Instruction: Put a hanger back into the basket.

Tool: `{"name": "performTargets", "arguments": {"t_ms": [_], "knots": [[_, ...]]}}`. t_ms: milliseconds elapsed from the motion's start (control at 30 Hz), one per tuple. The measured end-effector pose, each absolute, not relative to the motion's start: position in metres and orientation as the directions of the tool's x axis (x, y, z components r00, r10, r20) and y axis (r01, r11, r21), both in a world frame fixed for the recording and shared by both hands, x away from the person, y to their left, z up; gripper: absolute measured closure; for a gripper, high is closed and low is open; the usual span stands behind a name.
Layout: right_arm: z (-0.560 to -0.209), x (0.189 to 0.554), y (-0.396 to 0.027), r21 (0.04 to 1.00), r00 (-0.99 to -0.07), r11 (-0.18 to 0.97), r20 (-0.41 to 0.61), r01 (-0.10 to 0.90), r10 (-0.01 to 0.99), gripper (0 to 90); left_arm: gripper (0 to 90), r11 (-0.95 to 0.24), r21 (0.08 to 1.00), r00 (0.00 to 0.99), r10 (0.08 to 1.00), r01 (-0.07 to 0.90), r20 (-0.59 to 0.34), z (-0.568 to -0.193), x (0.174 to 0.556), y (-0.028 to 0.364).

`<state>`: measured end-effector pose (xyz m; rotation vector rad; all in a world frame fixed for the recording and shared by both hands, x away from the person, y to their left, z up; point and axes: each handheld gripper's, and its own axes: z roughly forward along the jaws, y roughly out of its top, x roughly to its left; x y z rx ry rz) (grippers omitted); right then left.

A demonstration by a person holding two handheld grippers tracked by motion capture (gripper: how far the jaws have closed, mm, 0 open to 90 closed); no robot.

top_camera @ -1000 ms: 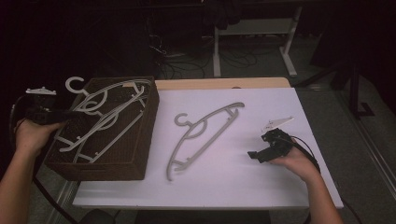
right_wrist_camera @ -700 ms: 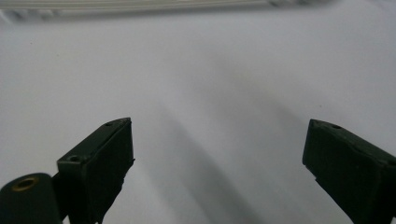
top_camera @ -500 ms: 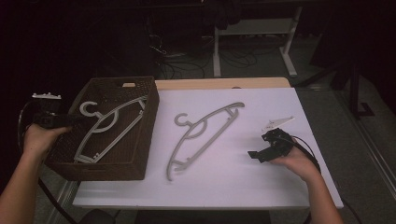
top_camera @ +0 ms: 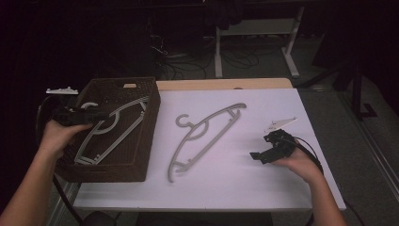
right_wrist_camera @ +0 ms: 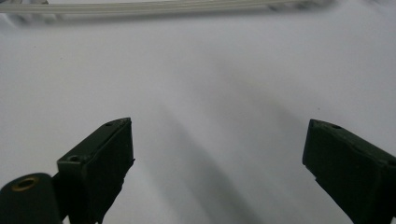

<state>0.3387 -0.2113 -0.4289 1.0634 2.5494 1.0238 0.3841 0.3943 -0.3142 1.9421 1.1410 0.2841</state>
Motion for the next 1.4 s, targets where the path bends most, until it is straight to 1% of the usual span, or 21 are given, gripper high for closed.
{"name": "performTargets", "arguments": {"t_ms": [233,433,567,667,733,767,867,900,1000,1100,1200,1300,1400], "knots": [[-0.429,0.34,-0.21,0.668,-0.724,0.5,0.085,0.551,0.685,8.6,30.4,-0.25,0.772,0.635,0.733,0.585,-0.244,-0.311,0.383,0.337],[-0.428,0.341,-0.208,0.675,-0.729,0.5,0.083,0.543,0.679,9.2,25.8,-0.25,0.78,0.681,0.675,0.574,-0.285,-0.313,0.38,0.286],[-0.427,0.342,-0.208,0.683,-0.73,0.498,0.078,0.535,0.679,11.5,23.5,-0.257,0.783,0.703,0.646,0.567,-0.297,-0.318,0.379,0.252],[-0.425,0.345,-0.207,0.687,-0.725,0.489,0.079,0.537,0.684,14.7,22.6,-0.291,0.779,0.725,0.629,0.555,-0.281,-0.323,0.377,0.228],[-0.422,0.348,-0.205,0.689,-0.714,0.482,0.074,0.542,0.696,19.1,22.2,-0.309,0.772,0.733,0.62,0.555,-0.279,-0.328,0.378,0.213],[-0.42,0.351,-0.204,0.691,-0.707,0.474,0.077,0.546,0.703,23.4,22.1,-0.317,0.769,0.738,0.615,0.555,-0.278,-0.331,0.378,0.206],[-0.414,0.361,-0.198,0.707,-0.698,0.459,0.068,0.538,0.713,39.6,22.0,-0.337,0.761,0.75,0.599,0.554,-0.28,-0.341,0.38,0.188],[-0.413,0.364,-0.195,0.711,-0.695,0.455,0.067,0.537,0.716,46.5,22.0,-0.347,0.758,0.753,0.598,0.552,-0.274,-0.345,0.38,0.182],[-0.41,0.379,-0.186,0.722,-0.694,0.444,0.068,0.53,0.717,63.6,21.2,-0.366,0.749,0.756,0.599,0.552,-0.264,-0.356,0.381,0.171],[-0.41,0.395,-0.175,0.722,-0.688,0.44,0.069,0.534,0.722,77.7,20.8,-0.368,0.749,0.752,0.607,0.551,-0.256,-0.365,0.381,0.166],[-0.414,0.413,-0.163,0.712,-0.682,0.446,0.062,0.542,0.729,88.1,20.8,-0.367,0.749,0.744,0.622,0.551,-0.243,-0.374,0.381,0.163],[-0.419,0.425,-0.156,0.708,-0.673,0.446,0.057,0.548,0.737,89.1,20.8,-0.365,0.745,0.735,0.634,0.559,-0.241,-0.381,0.382,0.162],[-0.431,0.443,-0.146,0.696,-0.659,0.441,0.062,0.566,0.749,89.2,20.8,-0.379,0.732,0.73,0.644,0.567,-0.232,-0.389,0.383,0.162]]}}
